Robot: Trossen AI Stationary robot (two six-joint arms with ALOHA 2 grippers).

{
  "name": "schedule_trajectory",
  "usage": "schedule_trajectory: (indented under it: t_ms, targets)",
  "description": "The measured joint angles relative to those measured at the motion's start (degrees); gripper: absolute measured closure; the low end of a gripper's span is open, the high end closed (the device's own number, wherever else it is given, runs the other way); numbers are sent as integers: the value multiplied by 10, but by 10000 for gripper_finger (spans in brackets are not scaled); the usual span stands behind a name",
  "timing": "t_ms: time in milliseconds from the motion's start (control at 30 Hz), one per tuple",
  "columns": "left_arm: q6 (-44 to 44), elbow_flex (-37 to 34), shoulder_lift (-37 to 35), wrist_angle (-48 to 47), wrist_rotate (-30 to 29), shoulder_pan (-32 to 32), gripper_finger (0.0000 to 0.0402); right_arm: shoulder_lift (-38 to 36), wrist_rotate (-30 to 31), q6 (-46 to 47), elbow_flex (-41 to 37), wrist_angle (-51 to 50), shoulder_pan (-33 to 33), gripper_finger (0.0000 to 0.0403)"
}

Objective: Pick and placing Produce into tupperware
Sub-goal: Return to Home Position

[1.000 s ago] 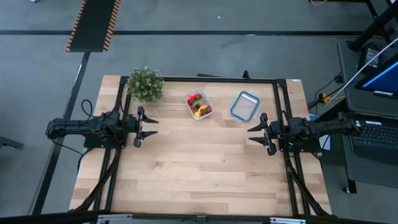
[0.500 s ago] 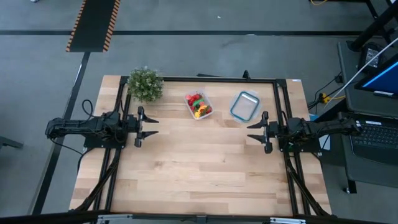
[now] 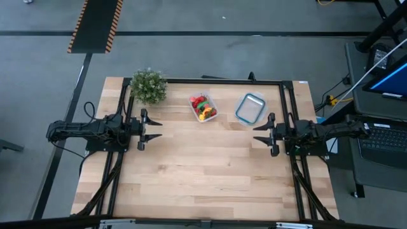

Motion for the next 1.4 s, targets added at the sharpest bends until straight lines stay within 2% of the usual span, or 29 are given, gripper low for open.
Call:
schedule_trajectory:
  t_ms: [100, 233, 333, 667, 1400]
  targets:
    - [0, 0, 0, 0, 0, 0, 195, 0, 6, -9, 0, 12, 0, 228]
    - [0, 0, 0, 0, 0, 0, 195, 0, -1, 129, 0, 2, 0, 228]
    - [0, 0, 0, 1, 0, 0, 195, 0, -2, 171, 0, 2, 0, 228]
    - [1, 0, 0, 1, 0, 0, 195, 0, -2, 108, 0, 2, 0, 228]
    - [1, 0, 0, 1, 0, 0, 195, 0, -2, 108, 0, 2, 0, 228]
